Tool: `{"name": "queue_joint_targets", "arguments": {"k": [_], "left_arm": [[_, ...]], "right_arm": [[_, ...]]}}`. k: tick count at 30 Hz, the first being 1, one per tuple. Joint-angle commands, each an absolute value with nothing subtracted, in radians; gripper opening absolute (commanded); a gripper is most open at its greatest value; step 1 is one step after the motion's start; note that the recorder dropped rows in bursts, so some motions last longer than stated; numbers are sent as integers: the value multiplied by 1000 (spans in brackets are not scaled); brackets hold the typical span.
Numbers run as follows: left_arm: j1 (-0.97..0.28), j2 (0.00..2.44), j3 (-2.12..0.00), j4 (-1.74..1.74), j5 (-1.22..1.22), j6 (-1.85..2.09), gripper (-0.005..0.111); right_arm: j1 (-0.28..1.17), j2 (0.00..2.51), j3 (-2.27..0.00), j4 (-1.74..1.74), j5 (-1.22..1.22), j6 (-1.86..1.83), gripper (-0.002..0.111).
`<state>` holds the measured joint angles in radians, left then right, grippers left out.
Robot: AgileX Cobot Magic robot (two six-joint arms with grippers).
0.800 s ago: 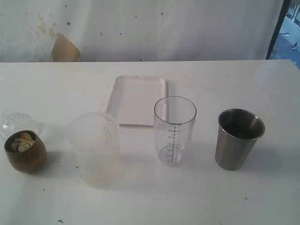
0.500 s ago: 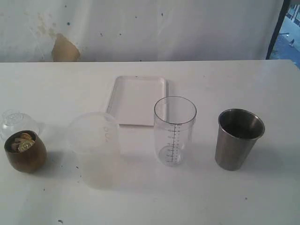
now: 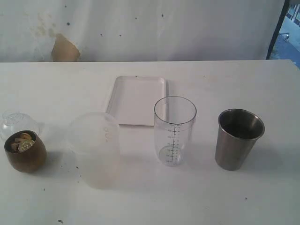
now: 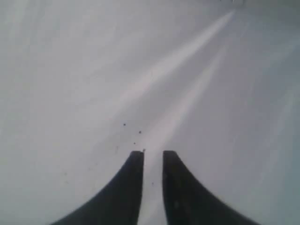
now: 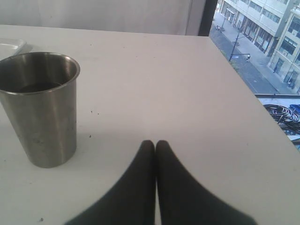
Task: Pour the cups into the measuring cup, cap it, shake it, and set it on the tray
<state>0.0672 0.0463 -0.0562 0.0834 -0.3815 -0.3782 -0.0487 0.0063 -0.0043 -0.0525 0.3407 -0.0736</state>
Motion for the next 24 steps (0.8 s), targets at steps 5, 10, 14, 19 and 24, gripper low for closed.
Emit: {"name": "queue_joint_targets", "arguments": {"k": [5, 10, 14, 19, 24], "left_arm": [[68, 231, -68, 349, -382, -559, 105], [68, 346, -36, 438, -434, -586, 105], [68, 459, 0, 461, -467, -574, 105], [68, 594, 0, 548, -512, -549, 105], [68, 751, 0, 569, -644, -502, 105]], "right_arm": [[-47, 0, 0, -52, 336, -75, 0], [-47, 0, 0, -52, 336, -75, 0], [-47, 0, 0, -52, 336, -75, 0], [-47, 0, 0, -52, 336, -75, 0], [-47, 0, 0, -52, 336, -75, 0]]}}
